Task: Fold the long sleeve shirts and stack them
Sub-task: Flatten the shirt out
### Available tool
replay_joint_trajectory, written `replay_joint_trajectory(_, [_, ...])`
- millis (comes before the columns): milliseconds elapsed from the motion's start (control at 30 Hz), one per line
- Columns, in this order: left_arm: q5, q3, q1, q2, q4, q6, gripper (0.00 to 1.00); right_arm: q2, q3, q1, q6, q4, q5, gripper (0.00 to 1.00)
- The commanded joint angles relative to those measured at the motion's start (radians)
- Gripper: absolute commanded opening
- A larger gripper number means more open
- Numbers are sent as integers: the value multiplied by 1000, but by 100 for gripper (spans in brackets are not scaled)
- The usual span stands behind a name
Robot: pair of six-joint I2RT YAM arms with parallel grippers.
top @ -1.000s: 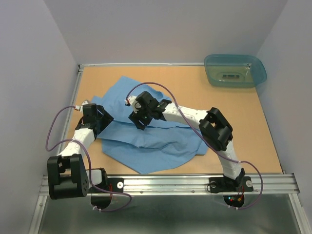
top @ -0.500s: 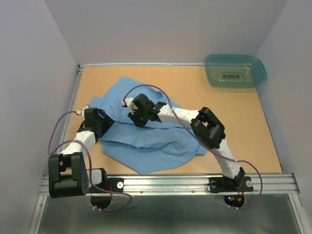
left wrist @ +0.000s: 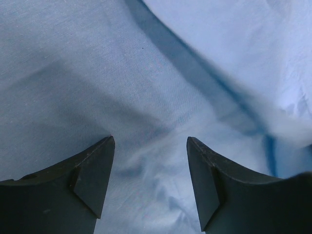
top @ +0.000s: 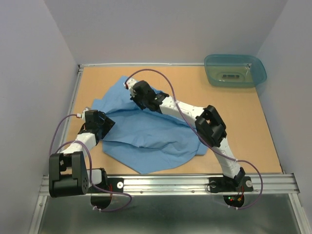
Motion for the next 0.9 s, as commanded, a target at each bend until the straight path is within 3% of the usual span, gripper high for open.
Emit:
replay_joint_trajectory(0, [23,-25,-3,11,-2,-9,72,-83,205,-116,-110,78,300,1])
replay_joint_trajectory(200, [30,-28,-3,-7,-5,-6,72,-36,427,-259,-218,123,491,1])
replay_joint_trajectory(400, [26,-19,-3,-38,-25,2,72,-28,401,-354,-172,163,546,5])
replay_joint_trajectory(467, [23,-12,-5,-49,-38,7,72,-35,368,-362,-157,163,548,20])
replay_joint_trajectory(500, [23,-6,-3,-60,-44,14,72,-40,351,-362,-160,161,519,38])
replay_joint_trajectory(600, [18,37,-3,-84,-71,36,74,-98,256,-362,-109,161,468,70])
replay_joint_trajectory(700, [10,115,-5,-99,-111,85,78,-192,148,-362,-40,155,421,83])
replay_joint_trajectory(867, [9,279,-32,-61,-117,192,81,-391,-91,-362,142,89,261,87])
